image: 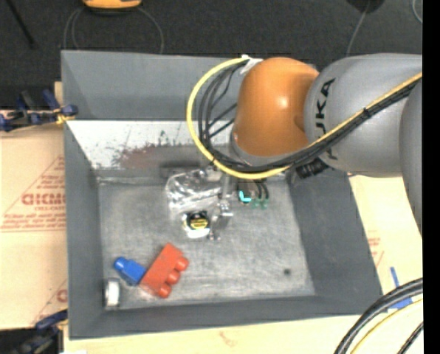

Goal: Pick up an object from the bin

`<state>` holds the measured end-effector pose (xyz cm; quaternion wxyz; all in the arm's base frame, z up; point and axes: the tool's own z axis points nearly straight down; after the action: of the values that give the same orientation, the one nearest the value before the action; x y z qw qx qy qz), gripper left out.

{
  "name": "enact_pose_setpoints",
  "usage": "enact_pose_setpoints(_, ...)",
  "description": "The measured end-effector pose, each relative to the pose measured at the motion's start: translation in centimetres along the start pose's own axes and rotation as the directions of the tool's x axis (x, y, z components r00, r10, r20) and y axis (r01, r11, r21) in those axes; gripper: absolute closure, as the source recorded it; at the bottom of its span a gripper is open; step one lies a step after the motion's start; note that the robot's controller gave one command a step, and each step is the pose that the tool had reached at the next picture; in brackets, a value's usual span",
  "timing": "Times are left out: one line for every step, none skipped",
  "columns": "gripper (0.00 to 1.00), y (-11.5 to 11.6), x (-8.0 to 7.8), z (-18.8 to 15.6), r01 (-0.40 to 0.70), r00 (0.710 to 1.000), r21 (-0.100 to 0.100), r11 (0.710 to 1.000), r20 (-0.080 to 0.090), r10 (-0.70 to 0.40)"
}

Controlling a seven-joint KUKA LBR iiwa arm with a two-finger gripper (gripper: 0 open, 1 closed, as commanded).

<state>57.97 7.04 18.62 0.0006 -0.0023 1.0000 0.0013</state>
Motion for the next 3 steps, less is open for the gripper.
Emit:
enact_pose_setpoints(0.0, -0.1, 2.0, 10.0, -0.034, 0.999, -0.002, 0.999, 0.014, 0.034)
enact_pose_setpoints(1.0, 0.0, 2.2, 10.3, -0.035, 0.999, -0.002, 0.999, 0.006, 0.035)
enact_pose_setpoints(1.0, 2.6, -0.5, 3.2, -0.027, 1.0, -0.002, 1.0, 0.012, 0.027)
